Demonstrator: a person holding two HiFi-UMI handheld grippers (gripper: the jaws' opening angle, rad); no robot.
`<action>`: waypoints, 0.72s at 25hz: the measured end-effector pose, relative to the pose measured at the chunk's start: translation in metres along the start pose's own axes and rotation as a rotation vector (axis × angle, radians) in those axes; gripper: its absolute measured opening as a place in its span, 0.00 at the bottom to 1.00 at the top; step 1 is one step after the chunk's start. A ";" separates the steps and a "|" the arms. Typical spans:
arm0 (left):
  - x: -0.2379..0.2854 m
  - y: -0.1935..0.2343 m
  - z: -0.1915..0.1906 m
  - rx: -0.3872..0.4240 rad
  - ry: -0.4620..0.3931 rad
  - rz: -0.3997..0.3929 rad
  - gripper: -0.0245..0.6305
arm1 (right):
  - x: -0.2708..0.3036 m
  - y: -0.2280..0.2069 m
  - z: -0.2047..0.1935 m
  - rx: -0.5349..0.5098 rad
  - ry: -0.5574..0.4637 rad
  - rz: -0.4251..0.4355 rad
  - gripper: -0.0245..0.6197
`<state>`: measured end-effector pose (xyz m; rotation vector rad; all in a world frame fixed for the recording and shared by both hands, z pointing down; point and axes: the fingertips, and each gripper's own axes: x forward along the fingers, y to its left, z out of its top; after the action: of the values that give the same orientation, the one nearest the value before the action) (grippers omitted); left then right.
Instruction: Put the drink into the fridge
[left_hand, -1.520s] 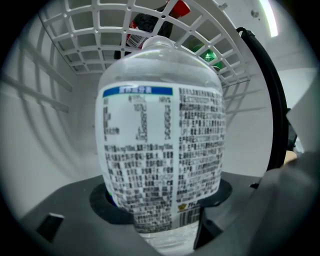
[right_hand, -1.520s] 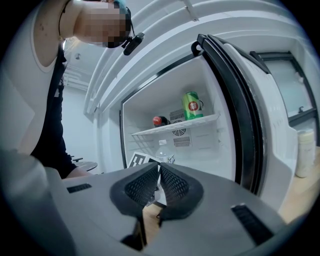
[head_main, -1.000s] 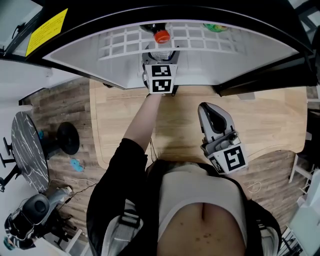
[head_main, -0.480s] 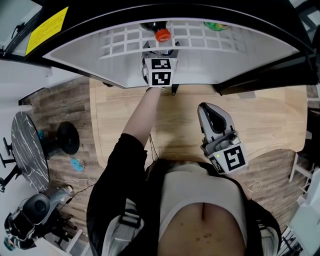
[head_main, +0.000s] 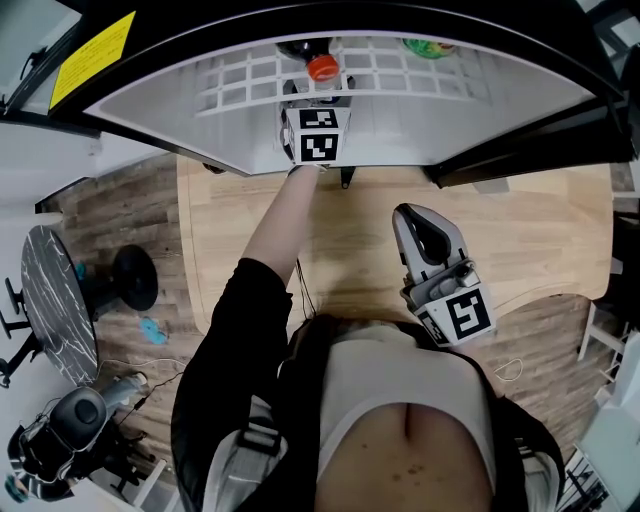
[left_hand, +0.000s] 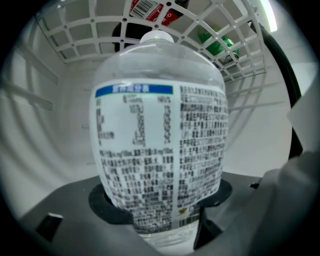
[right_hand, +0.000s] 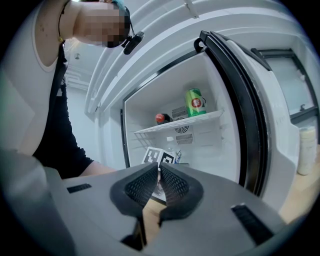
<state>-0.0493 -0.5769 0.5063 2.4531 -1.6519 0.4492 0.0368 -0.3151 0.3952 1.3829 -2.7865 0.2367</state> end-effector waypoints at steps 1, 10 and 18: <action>0.000 0.000 0.000 -0.002 -0.002 -0.001 0.56 | 0.000 0.000 0.001 -0.001 -0.001 0.000 0.10; -0.001 0.002 -0.002 0.013 0.023 0.020 0.56 | 0.000 0.002 0.002 0.003 -0.008 0.002 0.09; -0.007 0.004 -0.004 0.006 0.032 0.044 0.56 | -0.004 -0.002 0.005 0.007 -0.018 -0.013 0.10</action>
<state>-0.0564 -0.5716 0.5077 2.4049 -1.6972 0.4968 0.0414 -0.3142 0.3900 1.4118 -2.7929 0.2346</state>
